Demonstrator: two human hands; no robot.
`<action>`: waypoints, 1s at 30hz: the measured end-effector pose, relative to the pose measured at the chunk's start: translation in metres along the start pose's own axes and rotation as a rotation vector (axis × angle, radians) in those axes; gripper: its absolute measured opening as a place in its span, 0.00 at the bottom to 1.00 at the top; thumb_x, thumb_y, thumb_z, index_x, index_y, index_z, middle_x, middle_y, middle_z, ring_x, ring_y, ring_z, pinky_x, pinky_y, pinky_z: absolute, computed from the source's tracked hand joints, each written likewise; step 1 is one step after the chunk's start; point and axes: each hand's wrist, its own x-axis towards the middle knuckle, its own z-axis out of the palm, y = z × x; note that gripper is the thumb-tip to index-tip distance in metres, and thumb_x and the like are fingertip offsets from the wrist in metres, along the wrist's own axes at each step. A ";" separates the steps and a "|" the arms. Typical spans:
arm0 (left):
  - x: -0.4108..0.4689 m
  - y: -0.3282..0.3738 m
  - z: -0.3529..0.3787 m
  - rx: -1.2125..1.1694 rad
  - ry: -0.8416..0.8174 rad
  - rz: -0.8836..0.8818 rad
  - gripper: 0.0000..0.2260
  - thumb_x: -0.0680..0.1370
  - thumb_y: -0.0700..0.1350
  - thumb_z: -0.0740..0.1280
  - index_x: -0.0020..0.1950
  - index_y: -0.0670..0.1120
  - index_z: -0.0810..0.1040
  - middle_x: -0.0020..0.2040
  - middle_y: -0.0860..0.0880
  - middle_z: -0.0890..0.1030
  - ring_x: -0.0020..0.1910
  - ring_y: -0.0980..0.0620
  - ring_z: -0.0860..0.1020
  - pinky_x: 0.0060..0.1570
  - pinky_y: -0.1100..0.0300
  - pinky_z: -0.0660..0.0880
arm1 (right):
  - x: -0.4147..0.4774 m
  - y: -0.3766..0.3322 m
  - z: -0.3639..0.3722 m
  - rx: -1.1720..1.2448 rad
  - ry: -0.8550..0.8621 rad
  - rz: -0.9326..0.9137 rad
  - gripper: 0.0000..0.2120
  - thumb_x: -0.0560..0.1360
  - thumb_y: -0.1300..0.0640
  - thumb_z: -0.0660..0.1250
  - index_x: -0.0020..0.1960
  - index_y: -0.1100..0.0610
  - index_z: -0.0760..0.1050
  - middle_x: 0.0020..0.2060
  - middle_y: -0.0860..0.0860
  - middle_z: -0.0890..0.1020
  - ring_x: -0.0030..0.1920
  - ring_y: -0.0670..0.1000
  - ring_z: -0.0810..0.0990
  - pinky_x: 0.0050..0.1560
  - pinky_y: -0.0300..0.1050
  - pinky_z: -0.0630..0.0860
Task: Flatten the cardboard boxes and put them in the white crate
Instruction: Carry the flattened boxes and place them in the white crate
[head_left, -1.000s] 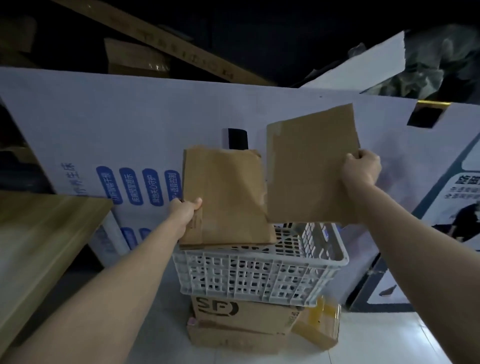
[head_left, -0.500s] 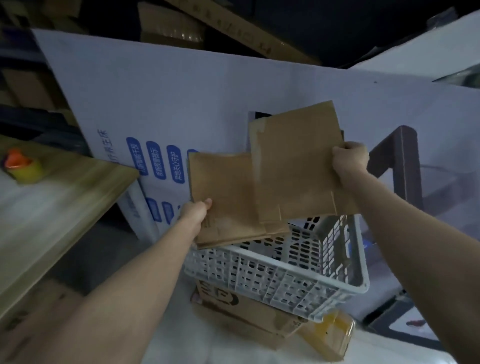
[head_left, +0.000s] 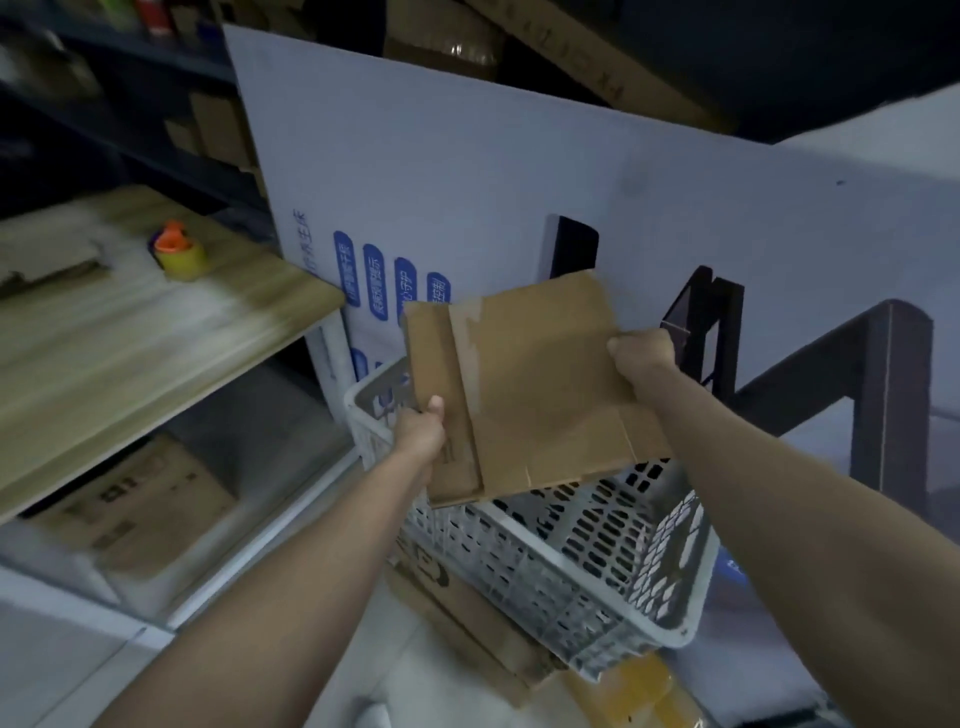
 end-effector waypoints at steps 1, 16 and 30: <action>-0.003 0.000 0.003 0.035 0.024 0.021 0.23 0.82 0.54 0.55 0.70 0.40 0.64 0.66 0.40 0.73 0.63 0.41 0.72 0.64 0.45 0.70 | 0.002 0.005 0.005 -0.034 -0.005 0.018 0.12 0.77 0.58 0.61 0.35 0.54 0.67 0.38 0.52 0.72 0.34 0.50 0.70 0.41 0.45 0.69; 0.003 -0.005 0.005 -0.129 -0.032 0.078 0.34 0.70 0.58 0.72 0.69 0.42 0.67 0.65 0.44 0.75 0.61 0.43 0.75 0.62 0.44 0.72 | 0.004 0.001 0.045 -0.143 -0.068 -0.006 0.14 0.78 0.54 0.64 0.55 0.64 0.76 0.42 0.58 0.77 0.45 0.59 0.76 0.42 0.47 0.70; 0.026 0.007 0.029 -0.249 0.076 0.021 0.32 0.74 0.60 0.67 0.70 0.41 0.65 0.66 0.45 0.74 0.64 0.44 0.73 0.60 0.54 0.68 | -0.032 0.033 0.059 0.755 -0.257 0.469 0.28 0.69 0.47 0.74 0.63 0.54 0.66 0.55 0.54 0.76 0.52 0.57 0.77 0.47 0.56 0.78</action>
